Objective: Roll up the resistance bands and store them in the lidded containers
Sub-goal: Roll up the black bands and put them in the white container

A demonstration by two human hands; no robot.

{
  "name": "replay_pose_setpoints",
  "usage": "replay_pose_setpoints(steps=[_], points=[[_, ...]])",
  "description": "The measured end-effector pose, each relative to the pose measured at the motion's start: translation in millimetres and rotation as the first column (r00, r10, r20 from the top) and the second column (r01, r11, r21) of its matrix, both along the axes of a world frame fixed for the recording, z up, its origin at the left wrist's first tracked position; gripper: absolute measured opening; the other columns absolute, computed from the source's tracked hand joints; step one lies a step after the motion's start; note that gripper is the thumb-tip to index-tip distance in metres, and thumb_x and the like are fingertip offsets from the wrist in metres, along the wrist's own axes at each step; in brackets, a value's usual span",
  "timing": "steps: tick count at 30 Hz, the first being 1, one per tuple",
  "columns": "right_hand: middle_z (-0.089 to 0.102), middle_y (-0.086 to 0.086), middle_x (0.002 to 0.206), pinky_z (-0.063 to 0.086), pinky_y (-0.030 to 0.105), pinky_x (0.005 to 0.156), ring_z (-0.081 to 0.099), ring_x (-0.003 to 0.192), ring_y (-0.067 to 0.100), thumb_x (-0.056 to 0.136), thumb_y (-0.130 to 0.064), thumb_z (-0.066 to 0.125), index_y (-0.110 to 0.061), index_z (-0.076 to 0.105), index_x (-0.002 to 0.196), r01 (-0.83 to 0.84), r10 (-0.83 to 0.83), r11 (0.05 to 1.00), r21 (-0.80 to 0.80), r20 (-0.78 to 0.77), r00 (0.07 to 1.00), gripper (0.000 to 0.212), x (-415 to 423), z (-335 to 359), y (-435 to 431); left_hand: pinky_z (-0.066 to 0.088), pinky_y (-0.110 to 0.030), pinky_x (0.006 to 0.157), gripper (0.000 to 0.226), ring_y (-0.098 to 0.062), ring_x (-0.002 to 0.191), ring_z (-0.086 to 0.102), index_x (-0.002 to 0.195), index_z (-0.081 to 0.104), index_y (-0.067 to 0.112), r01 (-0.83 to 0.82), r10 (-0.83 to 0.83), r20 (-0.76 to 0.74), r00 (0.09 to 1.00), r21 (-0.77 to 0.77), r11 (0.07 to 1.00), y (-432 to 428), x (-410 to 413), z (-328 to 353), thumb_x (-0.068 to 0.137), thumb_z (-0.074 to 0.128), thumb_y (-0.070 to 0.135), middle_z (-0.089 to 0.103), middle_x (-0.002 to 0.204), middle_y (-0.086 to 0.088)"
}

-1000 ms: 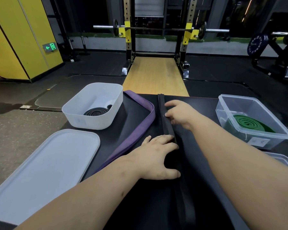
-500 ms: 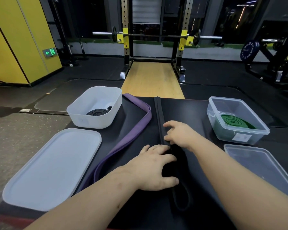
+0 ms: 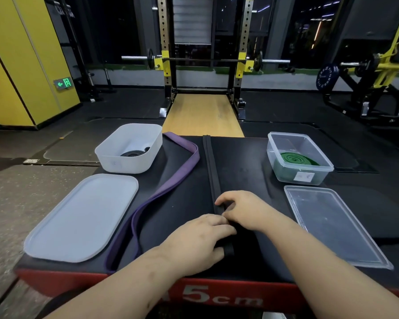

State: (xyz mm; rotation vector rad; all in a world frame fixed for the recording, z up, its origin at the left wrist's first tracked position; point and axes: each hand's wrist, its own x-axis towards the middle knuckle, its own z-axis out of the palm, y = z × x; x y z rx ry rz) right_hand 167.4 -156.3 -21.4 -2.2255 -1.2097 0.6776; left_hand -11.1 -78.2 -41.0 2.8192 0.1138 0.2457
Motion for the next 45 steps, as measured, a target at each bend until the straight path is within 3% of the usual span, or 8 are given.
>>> replay_pose_setpoints(steps=[3, 6, 10, 14, 18, 22, 37, 45], points=[[0.063, -0.011, 0.11, 0.049, 0.028, 0.092, 0.061, 0.106, 0.014, 0.088, -0.026, 0.073, -0.034, 0.072, 0.117, -0.018, 0.018, 1.0, -0.002, 0.264, 0.964, 0.029, -8, -11, -13, 0.044, -0.03, 0.105, 0.041, -0.008, 0.126, 0.047, 0.13, 0.06, 0.027, -0.027, 0.026, 0.082, 0.996, 0.007, 1.0, -12, -7, -5, 0.09, 0.057, 0.026, 0.058, 0.131, 0.011], [0.067, -0.012, 0.116, 0.046, 0.031, 0.102, 0.059, 0.114, 0.017, 0.09, -0.024, 0.068, -0.032, 0.075, 0.111, -0.077, 0.054, 0.995, 0.061, 0.325, 0.944, 0.024, -22, -17, -28, 0.05, -0.03, 0.094, 0.026, -0.01, 0.114, 0.052, 0.112, 0.065, 0.022, -0.037, 0.032, 0.155, 0.987, 0.033, 0.999, -19, -11, -13, 0.087, 0.058, 0.023, 0.061, 0.116, 0.009], [0.07, -0.011, 0.12, 0.044, 0.024, 0.098, 0.058, 0.116, 0.008, 0.091, -0.022, 0.066, -0.032, 0.074, 0.102, -0.094, 0.069, 0.992, 0.08, 0.271, 0.96, 0.016, -37, -15, -53, 0.045, -0.018, 0.086, 0.019, -0.012, 0.101, 0.056, 0.099, 0.066, 0.017, -0.029, 0.021, 0.275, 0.961, 0.028, 0.999, -26, -17, -24, 0.081, 0.063, 0.014, 0.062, 0.101, 0.006], [0.064, -0.017, 0.132, 0.035, 0.008, 0.095, 0.054, 0.124, 0.0, 0.091, -0.023, 0.07, -0.035, 0.07, 0.1, -0.131, 0.099, 0.983, 0.13, 0.224, 0.97, 0.015, -39, -21, -69, 0.049, -0.025, 0.091, 0.015, -0.01, 0.103, 0.058, 0.099, 0.065, 0.018, -0.039, 0.051, 0.28, 0.959, -0.046, 0.998, -26, -20, -27, 0.086, 0.06, 0.017, 0.064, 0.104, 0.008], [0.056, -0.019, 0.143, 0.027, 0.009, 0.109, 0.044, 0.136, -0.004, 0.091, -0.024, 0.069, -0.043, 0.063, 0.085, -0.155, 0.116, 0.972, 0.176, 0.215, 0.97, 0.021, -40, -31, -74, 0.048, -0.028, 0.097, 0.012, -0.01, 0.109, 0.06, 0.096, 0.066, 0.017, -0.015, 0.039, 0.266, 0.963, -0.094, 0.995, -26, -22, -28, 0.085, 0.061, 0.017, 0.065, 0.106, 0.009], [0.05, -0.021, 0.146, 0.028, 0.022, 0.119, 0.038, 0.142, -0.003, 0.091, -0.028, 0.071, -0.039, 0.069, 0.092, -0.191, 0.16, 0.968, 0.164, 0.188, 0.969, 0.012, -37, -33, -78, 0.048, -0.027, 0.098, 0.013, -0.006, 0.114, 0.058, 0.096, 0.074, 0.019, 0.005, 0.035, 0.254, 0.966, -0.156, 0.988, -23, -24, -29, 0.085, 0.068, 0.013, 0.065, 0.109, 0.013], [0.038, -0.037, 0.149, 0.03, 0.03, 0.121, 0.03, 0.141, -0.015, 0.083, -0.053, 0.077, -0.046, 0.067, 0.094, -0.32, 0.31, 0.945, 0.068, 0.132, 0.942, 0.016, -41, -27, -97, 0.046, -0.026, 0.099, 0.011, -0.007, 0.119, 0.055, 0.098, 0.076, 0.028, 0.02, 0.025, 0.213, 0.977, -0.21, 0.978, -23, -33, -29, 0.092, 0.071, 0.035, 0.06, 0.105, 0.019], [0.049, -0.034, 0.135, 0.037, 0.035, 0.115, 0.041, 0.135, -0.005, 0.097, -0.033, 0.068, -0.037, 0.075, 0.091, -0.327, 0.312, 0.935, 0.136, 0.12, 0.942, 0.009, -33, -34, -87, 0.045, -0.017, 0.087, 0.008, -0.001, 0.1, 0.058, 0.101, 0.065, 0.035, -0.083, 0.136, 0.207, 0.969, -0.245, 0.966, -28, -30, -23, 0.093, 0.068, 0.035, 0.062, 0.097, 0.022]])
